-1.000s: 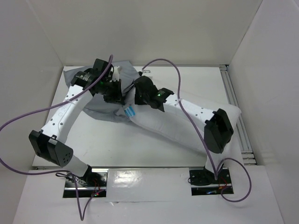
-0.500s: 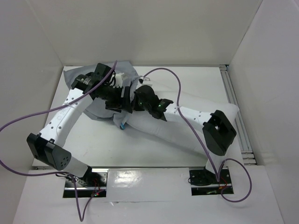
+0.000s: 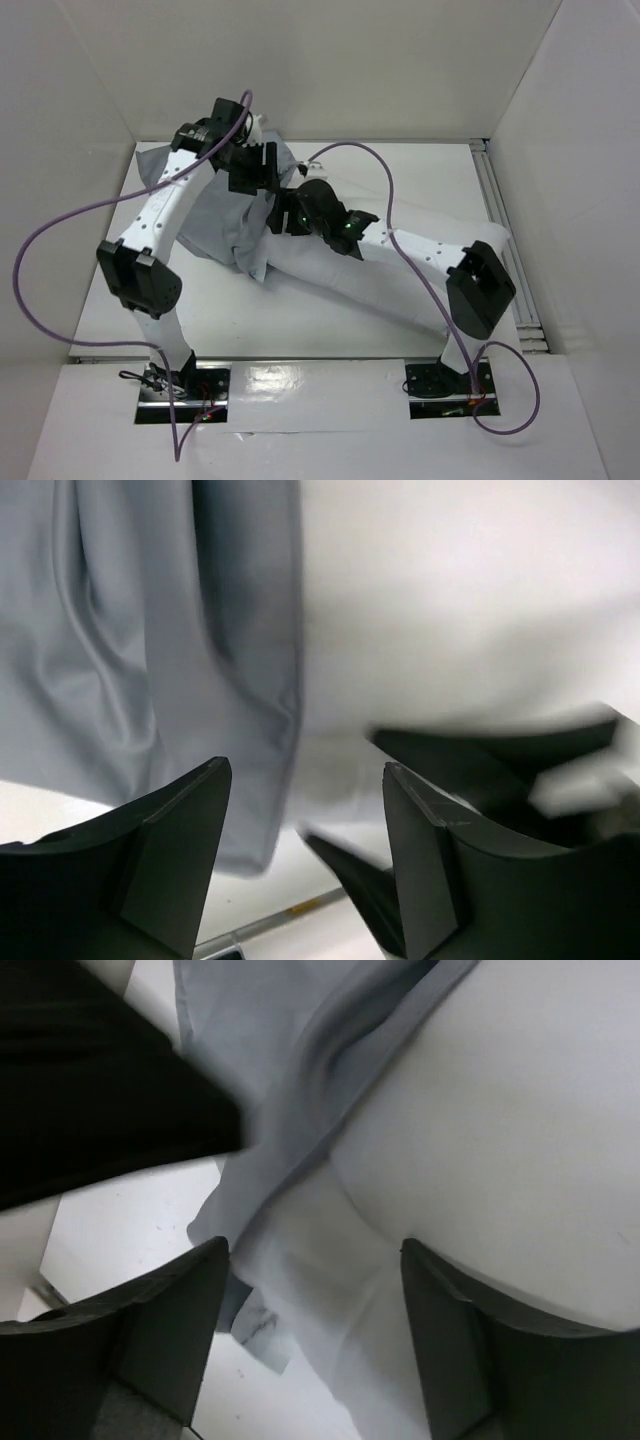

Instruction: Put the pillow into the pillowcase

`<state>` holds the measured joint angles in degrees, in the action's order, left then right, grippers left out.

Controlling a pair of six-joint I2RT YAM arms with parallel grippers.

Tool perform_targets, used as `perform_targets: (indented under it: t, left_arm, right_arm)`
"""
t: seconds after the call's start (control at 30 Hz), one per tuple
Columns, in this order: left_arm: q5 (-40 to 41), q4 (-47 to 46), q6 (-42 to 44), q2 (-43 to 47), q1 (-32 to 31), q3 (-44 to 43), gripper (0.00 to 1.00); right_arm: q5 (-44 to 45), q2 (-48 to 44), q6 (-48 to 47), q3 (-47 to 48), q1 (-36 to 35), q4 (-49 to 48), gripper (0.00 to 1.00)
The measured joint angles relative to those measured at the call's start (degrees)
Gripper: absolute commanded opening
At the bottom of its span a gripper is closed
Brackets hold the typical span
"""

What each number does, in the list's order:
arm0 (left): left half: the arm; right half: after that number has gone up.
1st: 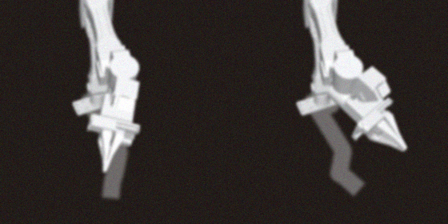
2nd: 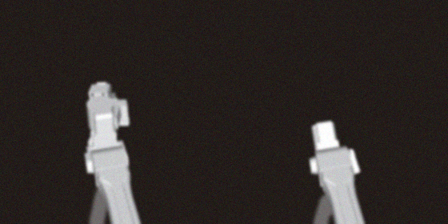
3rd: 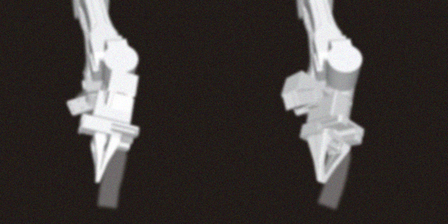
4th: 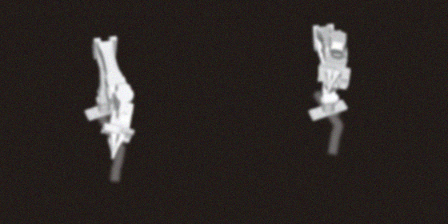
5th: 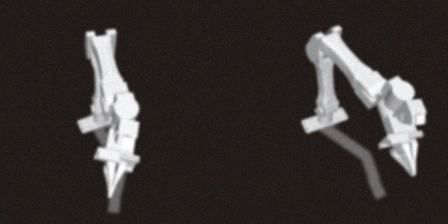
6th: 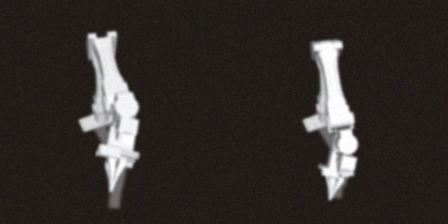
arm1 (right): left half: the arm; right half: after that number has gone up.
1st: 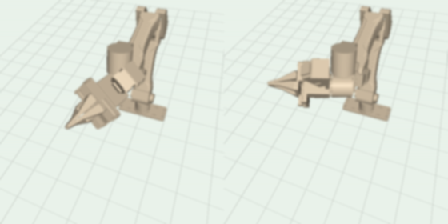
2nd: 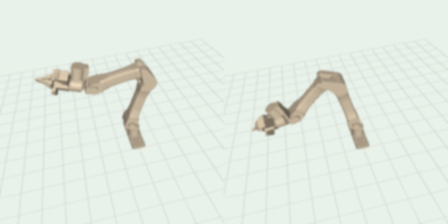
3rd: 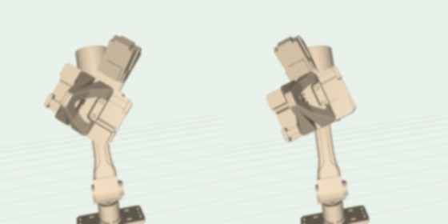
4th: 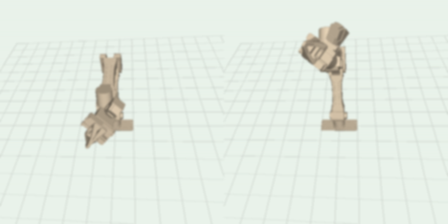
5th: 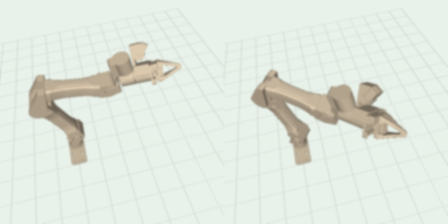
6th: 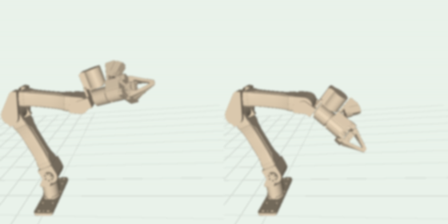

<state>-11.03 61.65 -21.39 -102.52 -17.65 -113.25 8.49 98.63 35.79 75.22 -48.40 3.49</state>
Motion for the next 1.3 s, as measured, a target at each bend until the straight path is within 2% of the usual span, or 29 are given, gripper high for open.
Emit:
perform_targets:
  t: [0.1,0.33,0.43,0.6,0.67,0.73,0.77,0.8,0.87,0.93,0.97,1.0,1.13,1.3]
  left_arm:
    - [1.3,-0.4,0.0,-5.1,-0.1,-1.5,0.73]
    - [2.3,-0.8,0.4,-10.8,-0.7,-7.7,0.74]
    - [4.1,-1.4,0.5,-12.9,-1.5,-10.0,0.74]
    - [7.3,-1.7,0.7,-17.5,-3.6,-11.8,0.73]
    - [8.4,-1.5,0.5,-19.4,-4.2,-12.3,0.64]
    - [9.7,-1.3,0.0,-21.2,-4.5,-13.5,0.49]
    - [10.5,-1.4,0.0,-21.9,-4.6,-14.0,0.33]
    - [11.1,-1.4,-0.3,-22.2,-4.6,-14.4,0.23]
    - [12.4,-1.2,-0.3,-22.9,-4.5,-16.2,0.06]
    - [12.7,-1.3,-0.3,-23.0,-4.5,-17.7,0.00]
    - [12.6,-1.4,-0.2,-23.0,-4.5,-18.4,0.00]
    - [12.3,-1.5,-0.1,-23.0,-4.5,-18.8,0.00]
    - [9.6,-1.9,0.1,-23.0,-4.6,-19.2,0.00]
    - [3.8,-2.2,0.3,-22.3,-8.1,-19.4,0.00]
  right_arm:
    - [3.0,-5.9,-1.0,-1.6,-0.4,4.3,0.89]
    - [13.8,-20.2,-2.0,-4.3,-0.6,15.0,0.98]
    - [18.3,-23.2,-2.2,-4.4,0.5,19.0,0.99]
    - [18.7,-23.1,-2.8,-4.4,9.7,25.4,0.99]
    - [17.7,-23.0,-3.5,-4.4,14.3,26.9,0.99]
    - [16.2,-22.8,-4.4,-4.4,17.7,27.7,0.99]
    - [15.3,-22.5,-5.0,-4.4,19.0,27.9,0.99]
    - [14.4,-22.1,-5.6,-4.4,19.9,28.0,0.96]
    - [13.0,-20.3,-6.8,-4.6,20.7,28.0,0.80]
    - [10.9,-18.1,-8.1,-6.0,20.7,27.4,0.48]
    - [9.9,-17.2,-8.6,-7.2,20.7,26.8,0.12]
    - [8.7,-16.2,-9.0,-8.6,20.6,26.1,0.00]
    - [6.1,-14.8,-7.9,-11.6,20.3,22.8,0.00]
    - [3.5,-18.3,-5.4,-13.9,19.8,19.1,0.00]
